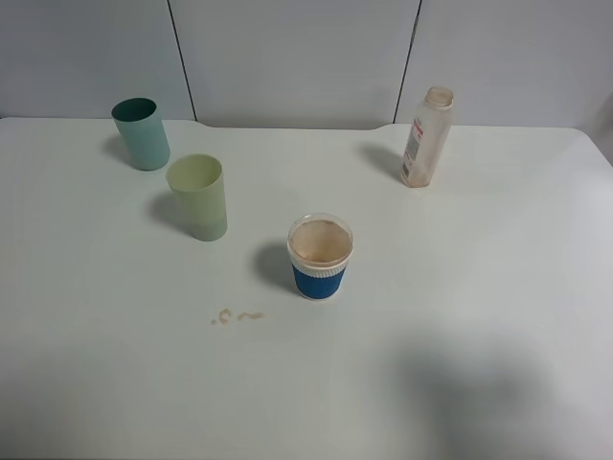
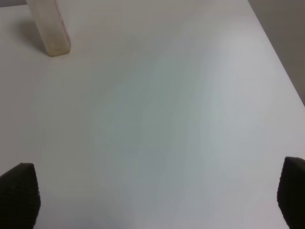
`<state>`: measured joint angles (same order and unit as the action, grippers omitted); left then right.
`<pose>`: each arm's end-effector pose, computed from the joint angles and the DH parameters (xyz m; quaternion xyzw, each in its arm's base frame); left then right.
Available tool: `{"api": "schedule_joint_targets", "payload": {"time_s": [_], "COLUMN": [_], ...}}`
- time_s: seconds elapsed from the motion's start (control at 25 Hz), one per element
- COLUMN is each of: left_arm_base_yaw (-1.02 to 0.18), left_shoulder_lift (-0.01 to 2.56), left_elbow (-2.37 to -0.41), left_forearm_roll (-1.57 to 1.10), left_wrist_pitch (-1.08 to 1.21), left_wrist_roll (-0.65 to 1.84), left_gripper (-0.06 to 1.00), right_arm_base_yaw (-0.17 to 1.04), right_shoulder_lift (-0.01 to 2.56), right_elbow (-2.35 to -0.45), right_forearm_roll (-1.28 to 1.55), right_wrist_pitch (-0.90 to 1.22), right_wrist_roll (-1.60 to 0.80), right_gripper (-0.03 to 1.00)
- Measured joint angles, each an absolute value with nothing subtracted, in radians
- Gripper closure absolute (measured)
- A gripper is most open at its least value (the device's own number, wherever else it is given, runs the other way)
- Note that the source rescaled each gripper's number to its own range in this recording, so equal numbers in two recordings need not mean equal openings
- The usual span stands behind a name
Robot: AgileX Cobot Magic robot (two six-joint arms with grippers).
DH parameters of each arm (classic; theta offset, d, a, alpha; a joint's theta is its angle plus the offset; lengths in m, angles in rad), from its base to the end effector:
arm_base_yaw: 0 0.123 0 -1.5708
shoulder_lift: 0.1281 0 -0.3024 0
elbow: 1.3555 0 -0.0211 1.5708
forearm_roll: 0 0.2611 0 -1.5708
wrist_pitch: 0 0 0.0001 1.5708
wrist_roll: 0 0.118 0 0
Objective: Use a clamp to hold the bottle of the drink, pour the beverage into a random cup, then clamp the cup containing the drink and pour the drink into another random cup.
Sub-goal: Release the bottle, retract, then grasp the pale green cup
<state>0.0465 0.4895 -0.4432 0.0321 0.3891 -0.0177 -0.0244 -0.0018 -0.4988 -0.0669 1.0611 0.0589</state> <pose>0.1242 0.0072 0.2895 -0.0176 0.8187 0.0218 0.5736 0.0103 -0.0071 0.2698 0.0368 0.8519 -0.0244 0.5218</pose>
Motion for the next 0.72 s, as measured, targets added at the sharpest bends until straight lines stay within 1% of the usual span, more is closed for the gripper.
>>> {"api": "schedule_joint_targets", "payload": {"time_s": [0.24,0.4,0.64,0.72], "left_arm_base_yaw": [0.046,0.044,-0.033,-0.068], "left_shoulder_lift": [0.606,0.685,0.769,0.788], "left_elbow": [-0.352,-0.33,-0.329,-0.329], "left_forearm_roll": [0.023,0.022,0.025,0.025], "left_wrist_pitch": [0.207,0.159,0.074,0.039], "left_wrist_roll": [-0.018,-0.018,-0.018,-0.023], "left_gripper": [0.19,0.19,0.19,0.15], "right_arm_base_yaw": [-0.024,-0.024,-0.024,-0.024], "right_shoulder_lift": [-0.002,-0.002,-0.002,-0.002], "right_elbow": [-0.499,-0.499,-0.499,-0.499], "right_forearm_roll": [-0.067,-0.067,-0.067,-0.067], "right_wrist_pitch": [1.061,1.061,1.061,1.061], "right_wrist_roll": [0.059,0.059,0.059,0.059], "right_gripper": [-0.03,-0.03,-0.03,-0.03]}}
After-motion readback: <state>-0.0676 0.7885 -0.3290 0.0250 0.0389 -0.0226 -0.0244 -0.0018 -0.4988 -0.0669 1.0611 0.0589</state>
